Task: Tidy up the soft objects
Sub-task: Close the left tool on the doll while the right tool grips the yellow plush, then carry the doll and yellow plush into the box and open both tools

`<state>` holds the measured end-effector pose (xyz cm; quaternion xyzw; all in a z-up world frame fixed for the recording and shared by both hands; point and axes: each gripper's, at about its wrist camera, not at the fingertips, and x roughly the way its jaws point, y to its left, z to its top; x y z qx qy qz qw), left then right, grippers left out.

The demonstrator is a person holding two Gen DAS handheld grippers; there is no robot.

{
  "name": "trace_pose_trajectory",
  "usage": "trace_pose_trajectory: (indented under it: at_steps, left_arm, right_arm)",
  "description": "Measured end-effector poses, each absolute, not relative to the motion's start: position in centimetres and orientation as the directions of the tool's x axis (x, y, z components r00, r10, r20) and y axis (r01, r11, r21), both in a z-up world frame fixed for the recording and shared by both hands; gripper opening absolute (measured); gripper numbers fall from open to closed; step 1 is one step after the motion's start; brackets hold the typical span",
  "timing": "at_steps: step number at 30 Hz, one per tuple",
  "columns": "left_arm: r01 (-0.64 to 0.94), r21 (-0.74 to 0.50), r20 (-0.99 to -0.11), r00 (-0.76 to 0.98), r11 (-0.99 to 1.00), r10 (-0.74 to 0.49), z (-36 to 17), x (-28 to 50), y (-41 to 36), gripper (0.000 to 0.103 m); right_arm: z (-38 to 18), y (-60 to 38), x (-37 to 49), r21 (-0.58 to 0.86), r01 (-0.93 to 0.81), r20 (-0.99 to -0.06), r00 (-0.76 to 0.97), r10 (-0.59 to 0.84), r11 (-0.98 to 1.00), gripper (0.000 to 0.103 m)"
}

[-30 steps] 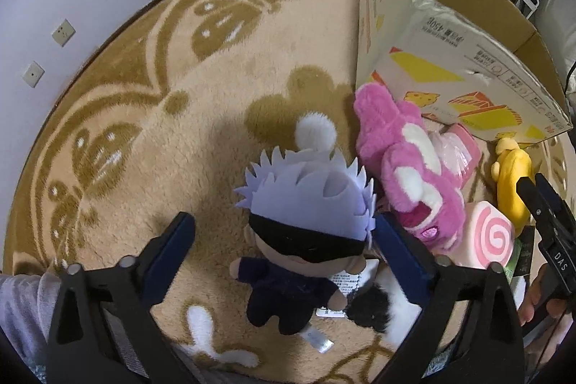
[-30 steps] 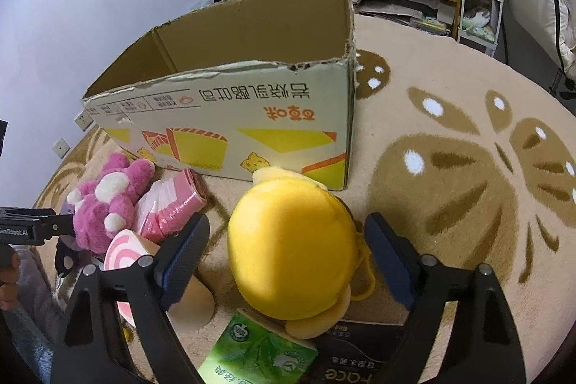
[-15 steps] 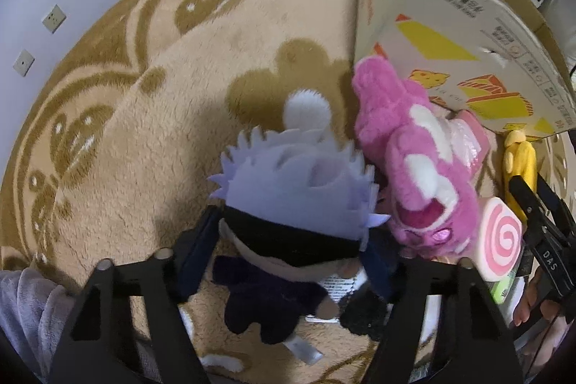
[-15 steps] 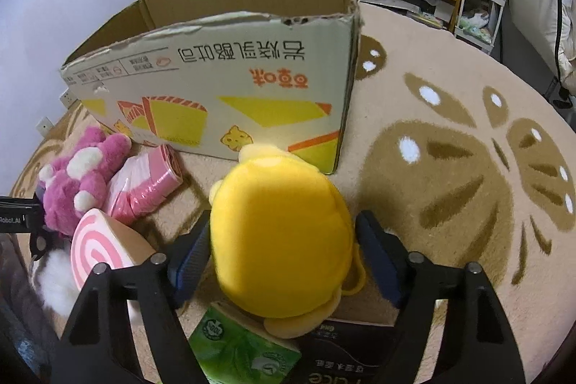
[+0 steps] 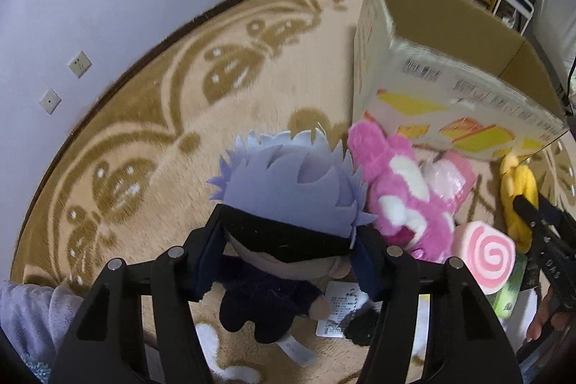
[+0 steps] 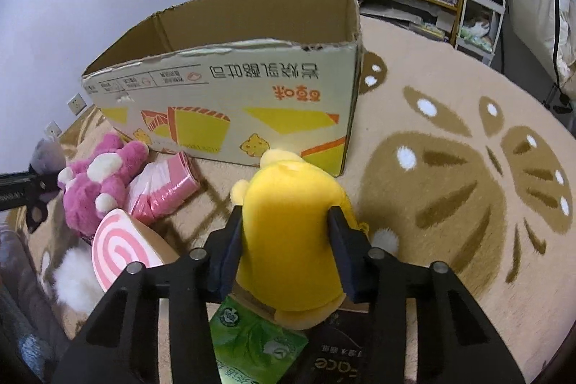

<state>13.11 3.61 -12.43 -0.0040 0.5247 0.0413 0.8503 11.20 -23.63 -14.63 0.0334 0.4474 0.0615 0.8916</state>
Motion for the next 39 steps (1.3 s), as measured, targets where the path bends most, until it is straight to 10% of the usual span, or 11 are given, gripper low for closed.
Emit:
trace_pose_trajectory:
  at_steps: [39]
  left_arm:
    - [0.086,0.117,-0.552,0.834,0.989,-0.008,3.8,15.3,-2.1,0.061]
  right_arm:
    - [-0.8,-23.3,11.6,0.17,-0.155,-0.478,0.851,0.218,0.973,0.042]
